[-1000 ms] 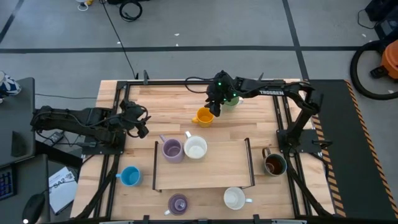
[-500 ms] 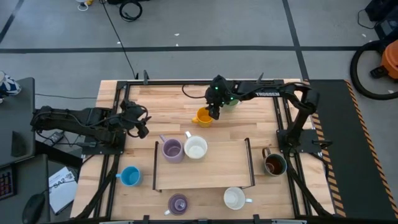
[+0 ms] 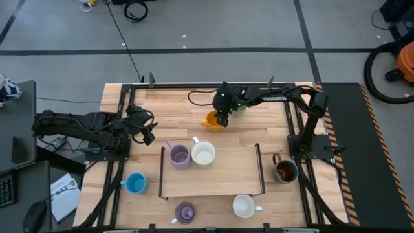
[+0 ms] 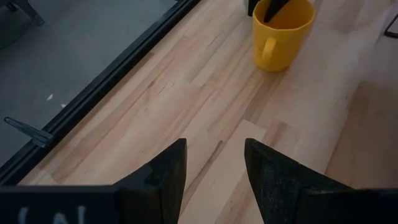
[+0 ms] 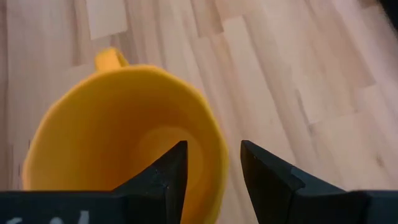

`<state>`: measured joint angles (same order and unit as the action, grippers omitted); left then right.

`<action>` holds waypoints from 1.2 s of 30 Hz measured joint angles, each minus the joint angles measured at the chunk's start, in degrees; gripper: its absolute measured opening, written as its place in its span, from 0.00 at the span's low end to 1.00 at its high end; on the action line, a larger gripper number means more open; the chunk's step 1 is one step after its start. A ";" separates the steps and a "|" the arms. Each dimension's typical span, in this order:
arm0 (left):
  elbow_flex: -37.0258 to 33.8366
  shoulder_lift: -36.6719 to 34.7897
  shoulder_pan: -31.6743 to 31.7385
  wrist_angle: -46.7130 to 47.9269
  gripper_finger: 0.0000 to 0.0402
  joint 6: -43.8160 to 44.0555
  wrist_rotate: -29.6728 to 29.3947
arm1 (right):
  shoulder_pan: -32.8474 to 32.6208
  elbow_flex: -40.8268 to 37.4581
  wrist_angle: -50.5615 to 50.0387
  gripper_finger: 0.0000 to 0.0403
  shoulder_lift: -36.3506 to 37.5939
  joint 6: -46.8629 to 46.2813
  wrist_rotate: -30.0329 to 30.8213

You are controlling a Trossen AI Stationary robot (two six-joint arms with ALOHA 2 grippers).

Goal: Place coffee mugs
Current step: Put the yellow mug on the shelf

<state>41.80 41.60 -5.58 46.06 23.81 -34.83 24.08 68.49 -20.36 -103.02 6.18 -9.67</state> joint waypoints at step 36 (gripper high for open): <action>0.00 0.00 0.00 0.02 0.42 0.02 0.14 | -0.29 -0.13 -8.20 0.09 9.66 -10.68 6.30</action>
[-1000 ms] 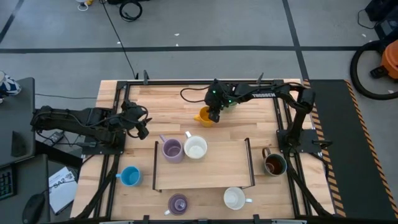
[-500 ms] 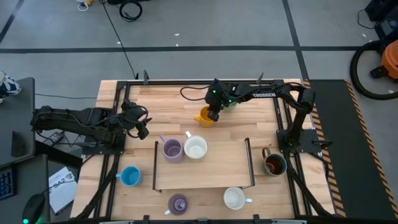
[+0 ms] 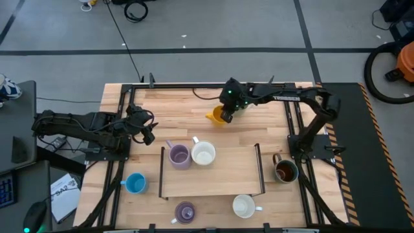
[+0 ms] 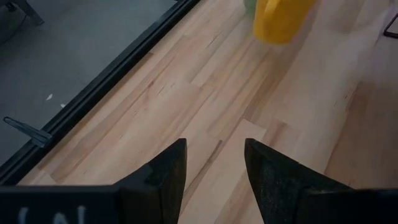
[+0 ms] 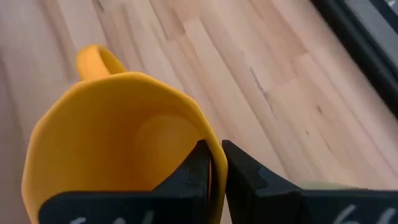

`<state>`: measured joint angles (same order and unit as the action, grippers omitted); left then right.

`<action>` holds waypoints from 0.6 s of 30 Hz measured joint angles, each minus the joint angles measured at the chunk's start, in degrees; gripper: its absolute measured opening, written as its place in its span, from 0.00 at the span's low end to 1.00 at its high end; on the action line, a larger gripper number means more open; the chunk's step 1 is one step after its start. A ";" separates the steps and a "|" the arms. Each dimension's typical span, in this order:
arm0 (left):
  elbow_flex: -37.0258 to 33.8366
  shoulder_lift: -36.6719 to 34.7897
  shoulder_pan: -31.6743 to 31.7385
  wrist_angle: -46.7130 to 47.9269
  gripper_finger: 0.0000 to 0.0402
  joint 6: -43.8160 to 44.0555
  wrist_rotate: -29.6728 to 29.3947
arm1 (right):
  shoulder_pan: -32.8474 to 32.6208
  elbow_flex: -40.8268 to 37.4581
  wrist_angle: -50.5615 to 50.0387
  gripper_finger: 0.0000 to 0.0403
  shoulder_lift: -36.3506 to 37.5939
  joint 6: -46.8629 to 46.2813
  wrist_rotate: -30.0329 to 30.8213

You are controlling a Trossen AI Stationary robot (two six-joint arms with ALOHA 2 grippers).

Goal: Place coffee mugs
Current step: Put the yellow mug on the shelf

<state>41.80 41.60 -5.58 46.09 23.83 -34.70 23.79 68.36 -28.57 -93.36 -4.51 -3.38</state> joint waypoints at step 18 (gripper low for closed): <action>0.00 0.00 0.00 0.00 0.42 -0.03 0.07 | -3.27 0.11 -17.05 0.08 22.47 -23.48 1.78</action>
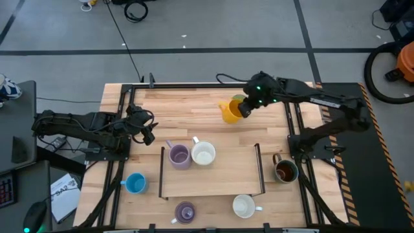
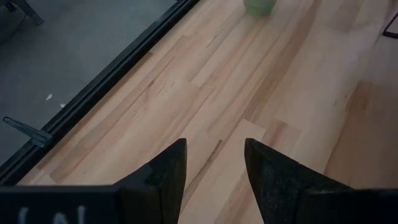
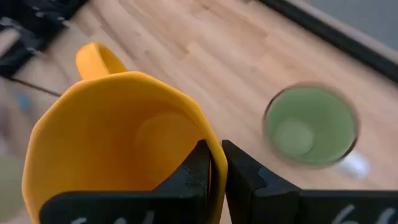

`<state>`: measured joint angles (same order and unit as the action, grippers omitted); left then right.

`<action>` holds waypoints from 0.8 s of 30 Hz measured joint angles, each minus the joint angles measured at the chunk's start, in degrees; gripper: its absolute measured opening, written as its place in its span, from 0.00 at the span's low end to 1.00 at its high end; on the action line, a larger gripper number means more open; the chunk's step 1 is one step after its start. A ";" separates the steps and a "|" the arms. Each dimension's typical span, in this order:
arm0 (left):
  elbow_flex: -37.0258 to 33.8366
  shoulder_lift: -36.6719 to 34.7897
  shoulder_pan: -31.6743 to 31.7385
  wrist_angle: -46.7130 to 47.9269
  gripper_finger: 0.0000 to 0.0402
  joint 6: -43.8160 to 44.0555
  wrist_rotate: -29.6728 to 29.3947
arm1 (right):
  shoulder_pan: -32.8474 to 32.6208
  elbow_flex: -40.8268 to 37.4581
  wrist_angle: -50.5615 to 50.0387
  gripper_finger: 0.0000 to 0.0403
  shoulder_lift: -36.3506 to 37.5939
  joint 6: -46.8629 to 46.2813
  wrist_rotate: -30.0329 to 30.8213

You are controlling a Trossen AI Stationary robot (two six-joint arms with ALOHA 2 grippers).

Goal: Place coffee mugs
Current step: Put the yellow mug on the shelf

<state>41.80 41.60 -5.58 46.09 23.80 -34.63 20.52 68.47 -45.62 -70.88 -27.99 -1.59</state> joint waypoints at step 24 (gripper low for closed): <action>0.00 0.02 0.00 0.05 0.42 -0.14 0.02 | -22.45 0.02 -1.83 0.08 2.15 -29.25 0.57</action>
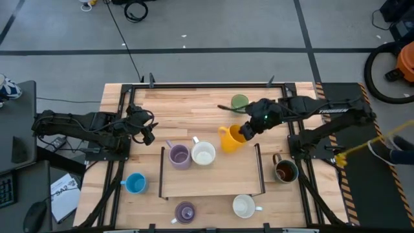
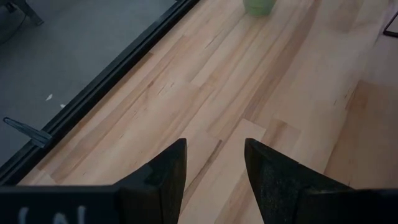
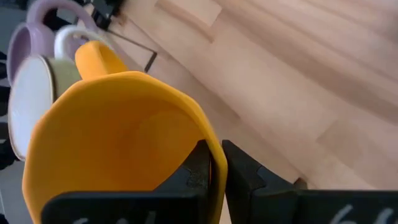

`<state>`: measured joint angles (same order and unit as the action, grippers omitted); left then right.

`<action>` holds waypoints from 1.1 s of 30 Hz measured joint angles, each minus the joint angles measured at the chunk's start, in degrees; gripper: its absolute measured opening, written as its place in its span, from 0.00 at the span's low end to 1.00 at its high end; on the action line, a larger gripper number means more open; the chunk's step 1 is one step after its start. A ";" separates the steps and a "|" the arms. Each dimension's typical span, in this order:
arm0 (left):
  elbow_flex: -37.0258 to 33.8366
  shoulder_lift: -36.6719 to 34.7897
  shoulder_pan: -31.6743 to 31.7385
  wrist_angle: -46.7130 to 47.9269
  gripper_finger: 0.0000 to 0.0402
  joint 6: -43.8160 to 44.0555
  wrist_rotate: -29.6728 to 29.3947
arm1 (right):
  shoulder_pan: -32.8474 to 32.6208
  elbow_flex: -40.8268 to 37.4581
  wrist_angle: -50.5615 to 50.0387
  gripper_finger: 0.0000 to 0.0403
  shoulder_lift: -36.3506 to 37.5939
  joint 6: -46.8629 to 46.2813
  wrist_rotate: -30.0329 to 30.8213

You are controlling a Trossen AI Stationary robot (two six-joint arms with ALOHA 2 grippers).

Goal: Place coffee mugs
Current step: Put the yellow mug on the shelf

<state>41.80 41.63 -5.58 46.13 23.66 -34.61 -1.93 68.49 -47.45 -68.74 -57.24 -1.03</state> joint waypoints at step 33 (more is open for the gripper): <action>0.02 0.00 0.00 0.04 0.42 -0.35 0.00 | -4.05 0.13 1.68 0.09 -6.27 -1.13 -0.47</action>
<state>41.82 41.63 -5.59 46.17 23.31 -34.61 -5.98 68.62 -45.76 -75.00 -58.37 -1.49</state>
